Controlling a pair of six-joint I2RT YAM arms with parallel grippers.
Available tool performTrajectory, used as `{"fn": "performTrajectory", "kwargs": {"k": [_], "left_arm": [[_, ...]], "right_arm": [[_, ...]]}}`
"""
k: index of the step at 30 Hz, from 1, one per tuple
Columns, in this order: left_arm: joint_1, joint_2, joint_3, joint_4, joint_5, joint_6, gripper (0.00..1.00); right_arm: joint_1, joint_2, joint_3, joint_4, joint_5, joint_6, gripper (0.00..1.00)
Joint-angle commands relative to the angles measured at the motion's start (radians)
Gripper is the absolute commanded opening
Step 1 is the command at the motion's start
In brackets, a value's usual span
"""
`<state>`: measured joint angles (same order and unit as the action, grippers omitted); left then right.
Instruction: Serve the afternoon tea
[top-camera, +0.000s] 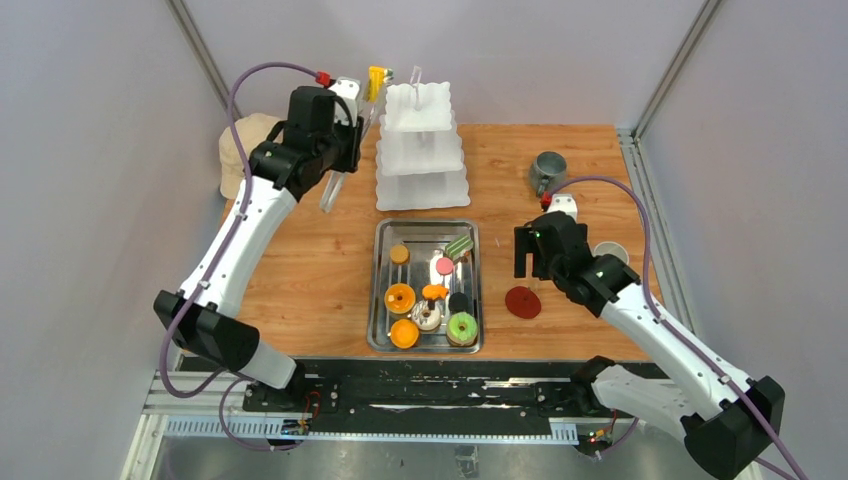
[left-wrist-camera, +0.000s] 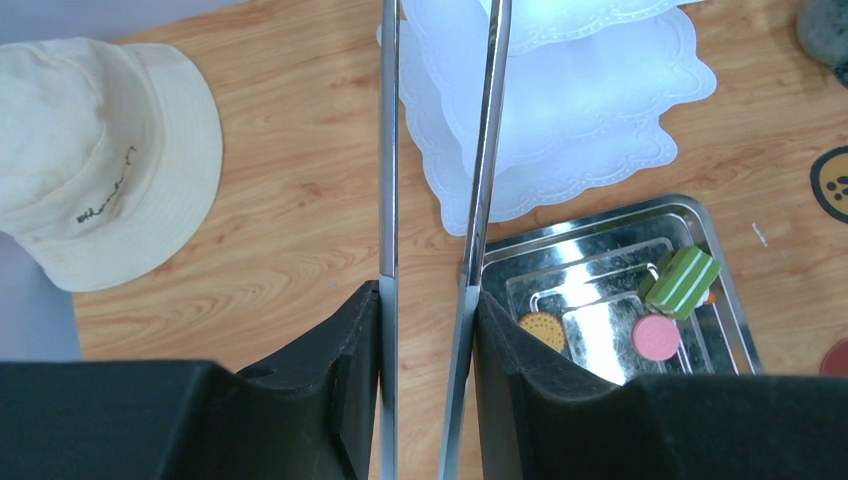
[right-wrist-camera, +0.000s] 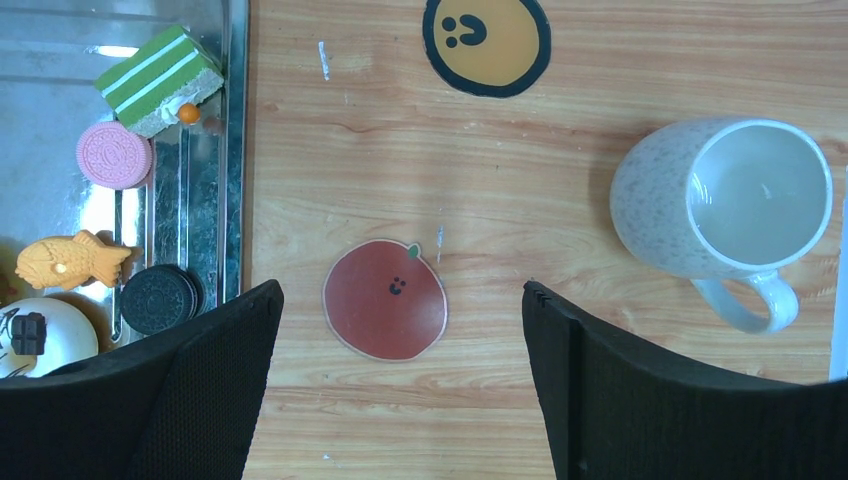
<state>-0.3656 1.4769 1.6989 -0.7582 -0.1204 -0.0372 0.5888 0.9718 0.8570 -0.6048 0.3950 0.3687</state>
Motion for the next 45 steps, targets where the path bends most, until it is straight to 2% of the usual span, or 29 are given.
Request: {"fn": "performTrajectory", "kwargs": {"k": [1,17,32,34,39,45], "left_arm": [[0.005,0.028,0.045,0.09,-0.001,-0.041,0.24],[0.005,0.145,0.118,0.099,0.086,-0.071,0.22],[0.004,0.203,0.148,0.098,0.102,-0.092,0.2],[0.004,0.214,0.158,0.092,0.101,-0.092,0.23],[0.004,0.222,0.168,0.086,0.104,-0.091,0.36],[0.004,0.23,0.176,0.07,0.114,-0.086,0.45]], "right_arm": [[0.006,-0.023,-0.014,-0.026,0.032,0.017,0.88],[0.005,-0.019,-0.005,-0.039,0.034,0.026,0.88],[0.005,-0.002,0.008,-0.044,0.031,0.025,0.88],[0.006,-0.001,0.01,-0.044,0.031,0.026,0.88],[0.006,-0.002,0.005,-0.046,0.033,0.026,0.88],[0.006,-0.001,0.003,-0.045,0.034,0.03,0.88]]}}
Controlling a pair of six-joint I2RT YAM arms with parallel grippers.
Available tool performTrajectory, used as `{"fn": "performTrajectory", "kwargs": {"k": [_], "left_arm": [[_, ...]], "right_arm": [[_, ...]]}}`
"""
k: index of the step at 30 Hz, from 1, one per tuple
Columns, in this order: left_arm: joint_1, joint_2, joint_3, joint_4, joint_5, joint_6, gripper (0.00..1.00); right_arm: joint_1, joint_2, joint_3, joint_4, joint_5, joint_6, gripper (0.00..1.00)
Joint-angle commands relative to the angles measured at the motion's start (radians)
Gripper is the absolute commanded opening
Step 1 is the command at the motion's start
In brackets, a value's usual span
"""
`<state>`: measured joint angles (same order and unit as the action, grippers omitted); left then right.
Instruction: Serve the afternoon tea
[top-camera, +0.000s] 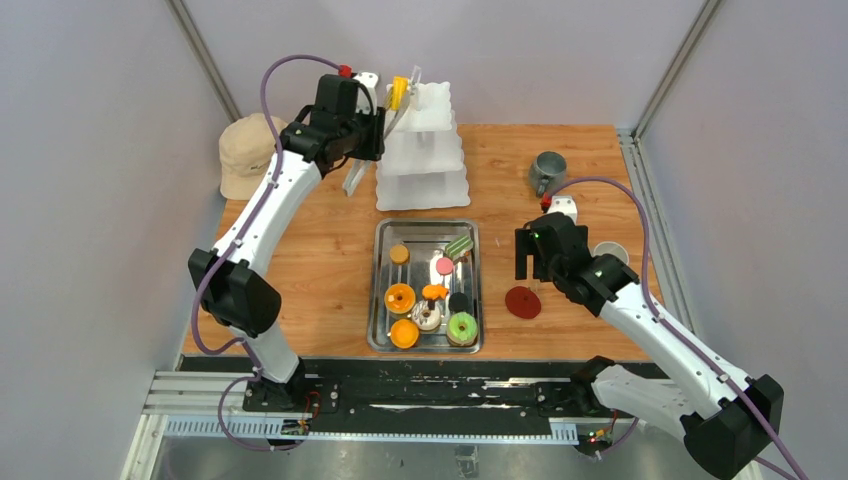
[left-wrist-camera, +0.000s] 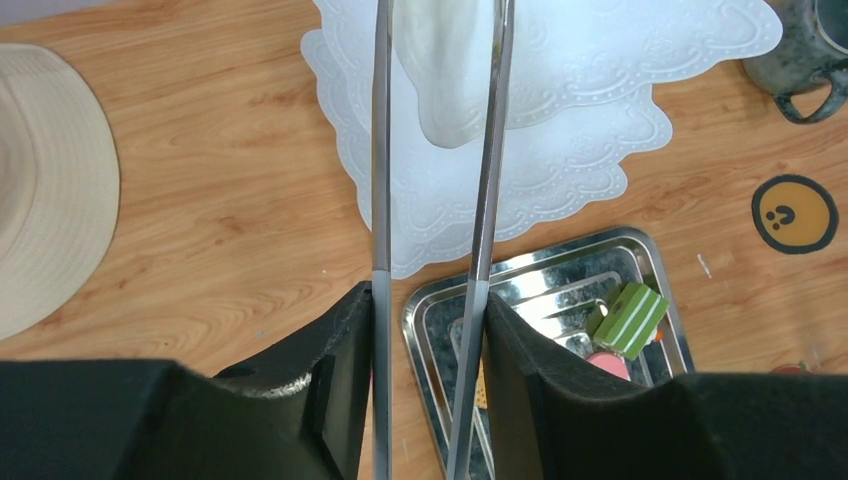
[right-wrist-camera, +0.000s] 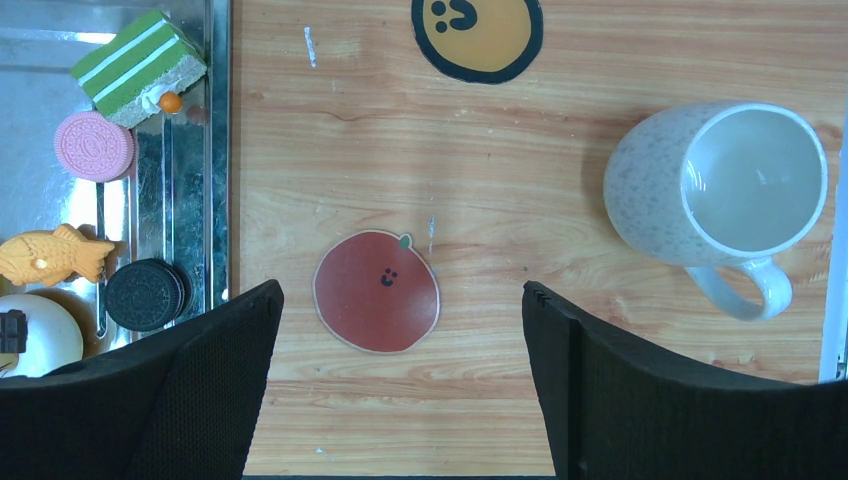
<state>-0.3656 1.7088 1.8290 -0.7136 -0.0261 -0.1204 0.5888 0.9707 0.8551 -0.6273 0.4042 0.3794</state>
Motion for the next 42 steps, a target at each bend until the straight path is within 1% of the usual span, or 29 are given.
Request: {"fn": "performTrajectory", "kwargs": {"k": [1,4,11,20,25,29,31,34,36,38,40,42], "left_arm": [[0.004,-0.003,0.046,0.026,0.026,-0.002,0.46],[0.004,-0.005,0.046,0.023,0.033,-0.005,0.48],[0.005,-0.037,0.045,0.024,0.03,-0.008,0.48],[0.004,-0.16,-0.007,-0.012,-0.031,0.012,0.48],[0.004,-0.252,-0.093,-0.036,-0.059,0.021,0.47],[0.005,-0.375,-0.177,-0.048,-0.055,0.019,0.44],[0.004,-0.437,-0.214,-0.081,-0.018,0.029,0.44],[-0.003,-0.559,-0.316,-0.096,0.085,0.056,0.43],[-0.031,-0.636,-0.394,-0.109,0.135,0.08,0.45],[-0.078,-0.692,-0.463,-0.128,0.146,0.092,0.45],[-0.129,-0.719,-0.517,-0.135,0.16,0.084,0.46],[-0.182,-0.714,-0.559,-0.129,0.187,0.063,0.46]], "right_arm": [[0.006,0.0,0.005,-0.023,0.024,0.019,0.88],[0.006,-0.003,0.003,-0.023,0.025,0.019,0.88],[0.006,-0.009,0.0,-0.025,0.025,0.019,0.88],[0.006,-0.008,-0.004,-0.025,0.02,0.026,0.88],[0.006,-0.005,-0.008,-0.019,0.009,0.028,0.88],[0.006,-0.004,-0.008,-0.015,0.002,0.029,0.88],[0.006,-0.006,-0.01,-0.016,-0.001,0.03,0.88],[0.005,-0.01,-0.018,-0.014,0.006,0.032,0.88],[0.006,-0.013,-0.02,-0.014,0.011,0.03,0.88],[0.006,-0.021,-0.022,-0.014,0.016,0.029,0.88],[0.006,-0.034,-0.022,-0.013,0.025,0.027,0.88],[0.005,-0.046,-0.02,-0.011,0.033,0.023,0.88]]}}
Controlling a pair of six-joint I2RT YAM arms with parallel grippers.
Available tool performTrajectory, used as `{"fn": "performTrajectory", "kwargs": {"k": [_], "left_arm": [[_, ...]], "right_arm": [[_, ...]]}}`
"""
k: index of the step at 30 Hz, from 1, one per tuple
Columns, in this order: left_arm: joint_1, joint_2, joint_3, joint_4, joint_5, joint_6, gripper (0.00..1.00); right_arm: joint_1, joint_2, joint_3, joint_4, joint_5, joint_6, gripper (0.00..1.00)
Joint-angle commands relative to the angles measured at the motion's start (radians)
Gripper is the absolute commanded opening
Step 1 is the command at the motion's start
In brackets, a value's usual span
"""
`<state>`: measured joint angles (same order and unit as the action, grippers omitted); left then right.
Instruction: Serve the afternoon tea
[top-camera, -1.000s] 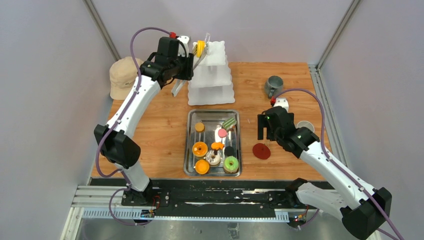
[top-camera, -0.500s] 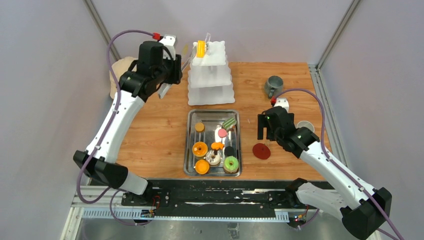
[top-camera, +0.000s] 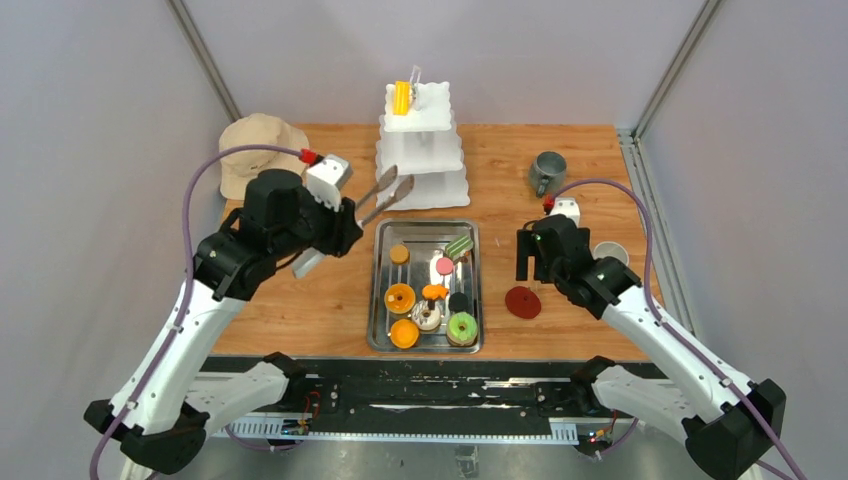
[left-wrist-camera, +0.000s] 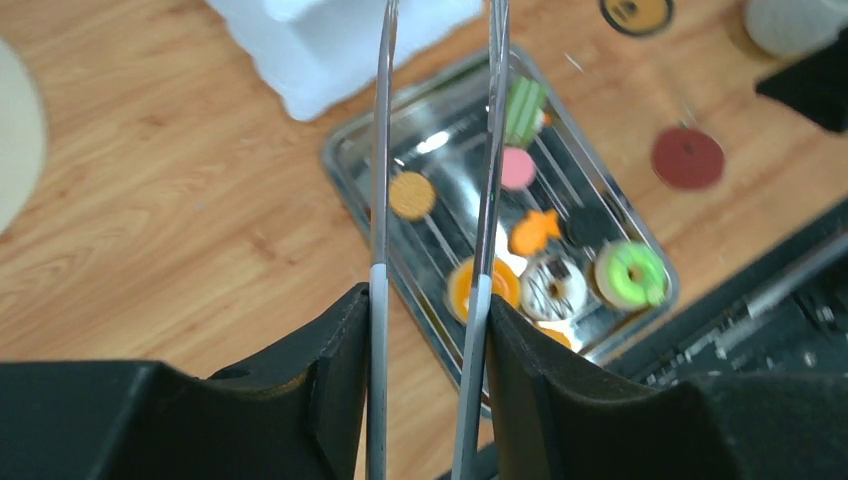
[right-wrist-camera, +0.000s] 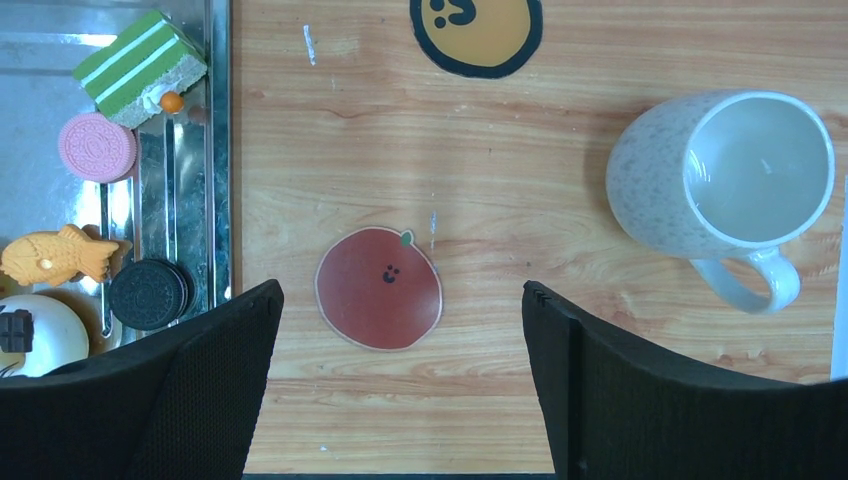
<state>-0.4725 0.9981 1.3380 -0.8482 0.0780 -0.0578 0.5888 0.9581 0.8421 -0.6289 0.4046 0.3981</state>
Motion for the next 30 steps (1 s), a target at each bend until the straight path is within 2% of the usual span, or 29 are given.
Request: {"fn": "performTrajectory", "kwargs": {"k": [1,6,10,14,22,30], "left_arm": [[-0.104,0.009,-0.087,0.017,0.096,-0.011,0.47],[-0.252,0.1,-0.175,0.125,0.037,-0.026,0.47],[-0.267,0.174,-0.235,0.29,0.024,-0.031,0.47],[-0.267,0.26,-0.252,0.379,-0.01,-0.019,0.47],[-0.267,0.372,-0.221,0.366,-0.019,0.032,0.5],[-0.267,0.421,-0.23,0.383,-0.006,0.035,0.53]], "right_arm": [[0.006,-0.037,-0.005,-0.01,0.061,0.003,0.88],[0.006,-0.047,0.0,-0.017,0.093,0.005,0.88],[0.006,-0.048,-0.006,-0.028,0.091,0.013,0.88],[0.006,-0.048,-0.002,-0.039,0.106,0.017,0.88],[0.006,-0.042,-0.001,-0.048,0.106,0.018,0.88],[0.006,-0.013,0.011,-0.045,0.106,0.01,0.88]]}}
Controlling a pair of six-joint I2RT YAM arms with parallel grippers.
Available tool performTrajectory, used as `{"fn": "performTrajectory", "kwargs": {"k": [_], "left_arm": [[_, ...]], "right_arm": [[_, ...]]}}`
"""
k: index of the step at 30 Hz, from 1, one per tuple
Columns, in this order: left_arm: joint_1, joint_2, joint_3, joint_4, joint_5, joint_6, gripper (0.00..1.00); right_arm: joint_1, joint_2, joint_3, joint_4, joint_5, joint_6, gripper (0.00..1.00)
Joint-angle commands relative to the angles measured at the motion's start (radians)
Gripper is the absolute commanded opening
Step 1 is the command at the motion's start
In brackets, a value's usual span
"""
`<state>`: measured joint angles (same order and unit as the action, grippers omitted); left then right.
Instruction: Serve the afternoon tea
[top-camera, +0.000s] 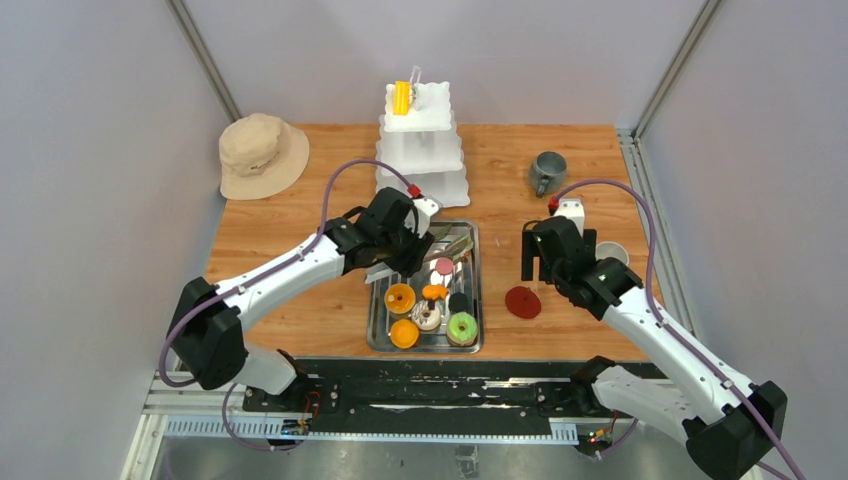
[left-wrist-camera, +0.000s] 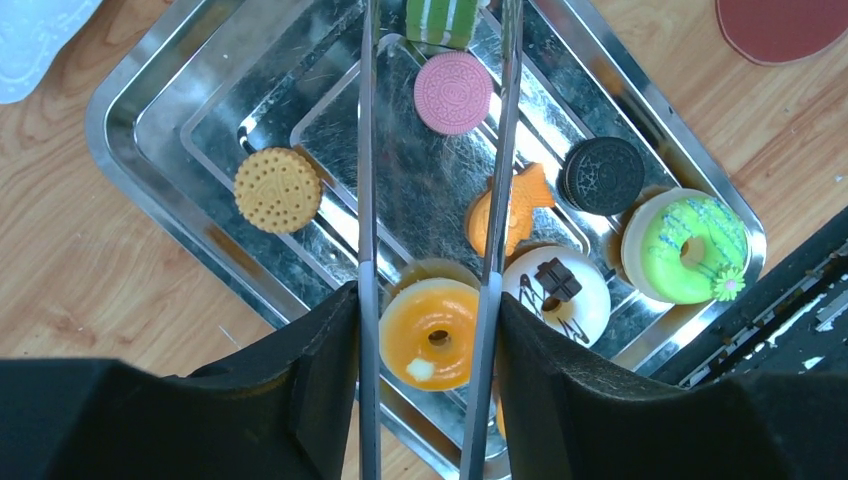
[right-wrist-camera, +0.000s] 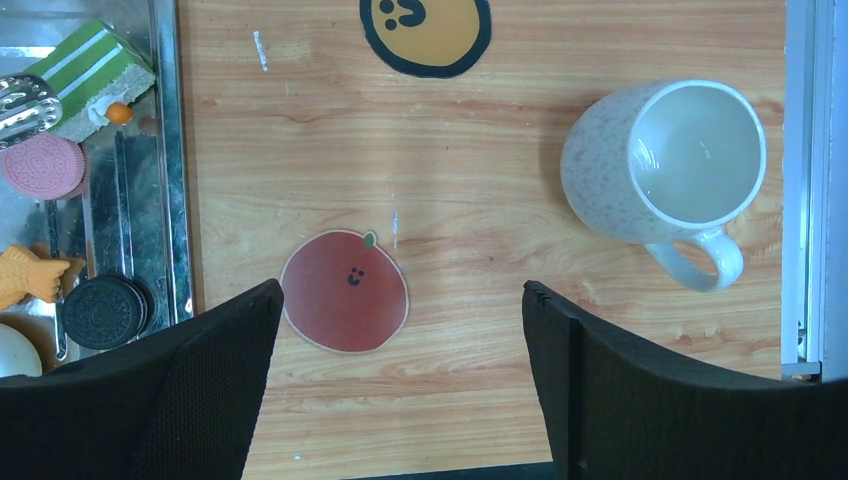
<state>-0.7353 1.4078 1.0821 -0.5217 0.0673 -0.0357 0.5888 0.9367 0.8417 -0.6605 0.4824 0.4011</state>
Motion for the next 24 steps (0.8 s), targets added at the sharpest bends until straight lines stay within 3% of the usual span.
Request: {"fn": "performTrajectory", "kwargs": {"k": [1,18,24], "left_arm": [[-0.004,0.016,0.025,0.055,0.009,0.016,0.53],[-0.004,0.095,0.011,0.078,0.013,0.037,0.56],[-0.004,0.12,0.018,0.085,0.009,0.038,0.49]], "right_arm": [[0.005,0.009,0.011,-0.013,0.028,0.004,0.88],[0.005,-0.002,-0.009,-0.008,0.018,0.013,0.88],[0.006,-0.002,-0.013,-0.009,0.013,0.017,0.88]]}}
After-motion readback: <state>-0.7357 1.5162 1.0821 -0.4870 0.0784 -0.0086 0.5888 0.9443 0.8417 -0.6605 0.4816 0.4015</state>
